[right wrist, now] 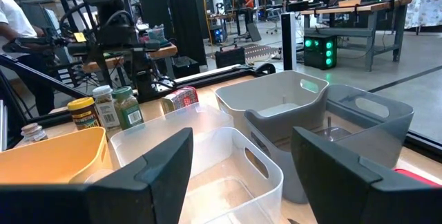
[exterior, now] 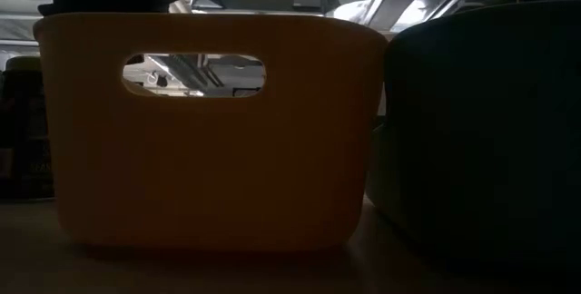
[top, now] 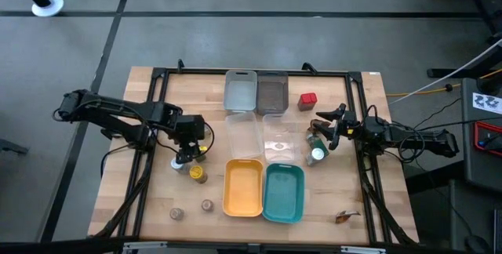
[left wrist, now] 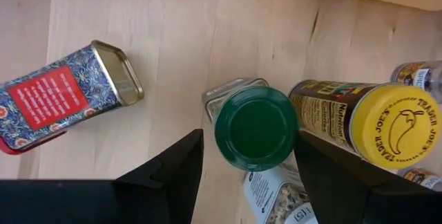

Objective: Sort spices by type
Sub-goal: Put the left green seasoning bottle into the left transparent bin

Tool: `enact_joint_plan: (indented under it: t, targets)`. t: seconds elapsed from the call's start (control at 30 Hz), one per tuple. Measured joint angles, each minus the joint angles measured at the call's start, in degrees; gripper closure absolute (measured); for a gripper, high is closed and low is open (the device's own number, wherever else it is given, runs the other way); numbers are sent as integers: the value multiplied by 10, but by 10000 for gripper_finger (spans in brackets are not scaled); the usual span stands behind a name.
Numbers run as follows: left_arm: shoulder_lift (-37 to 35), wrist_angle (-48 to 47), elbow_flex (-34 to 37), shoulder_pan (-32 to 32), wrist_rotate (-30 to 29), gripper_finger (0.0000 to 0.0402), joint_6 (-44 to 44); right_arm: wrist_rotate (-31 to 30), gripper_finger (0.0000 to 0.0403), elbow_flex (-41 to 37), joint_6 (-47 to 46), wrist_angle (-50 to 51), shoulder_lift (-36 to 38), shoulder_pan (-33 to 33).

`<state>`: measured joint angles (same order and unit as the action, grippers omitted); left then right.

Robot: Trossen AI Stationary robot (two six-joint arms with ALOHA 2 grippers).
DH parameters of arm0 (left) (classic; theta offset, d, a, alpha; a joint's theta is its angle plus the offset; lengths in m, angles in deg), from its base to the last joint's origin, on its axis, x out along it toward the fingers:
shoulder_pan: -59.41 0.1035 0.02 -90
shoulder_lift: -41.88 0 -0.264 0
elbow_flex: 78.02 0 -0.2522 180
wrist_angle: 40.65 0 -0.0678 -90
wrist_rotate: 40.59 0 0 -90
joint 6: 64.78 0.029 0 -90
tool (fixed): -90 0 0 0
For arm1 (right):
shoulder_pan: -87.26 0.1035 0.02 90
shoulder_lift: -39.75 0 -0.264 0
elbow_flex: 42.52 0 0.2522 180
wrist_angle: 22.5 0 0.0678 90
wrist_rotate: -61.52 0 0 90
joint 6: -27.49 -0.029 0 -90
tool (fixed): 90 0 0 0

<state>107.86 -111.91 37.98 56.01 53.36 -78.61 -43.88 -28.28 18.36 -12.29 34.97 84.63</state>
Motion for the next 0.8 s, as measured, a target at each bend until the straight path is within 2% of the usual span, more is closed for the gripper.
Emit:
enact_joint_plan:
  t: [0.47,0.8]
  targets:
    - [0,3,0,-1,0,192,-35,0,160,0,0,0,0,0]
    - [2,16,0,-36,-7,192,-35,0,160,0,0,0,0,0]
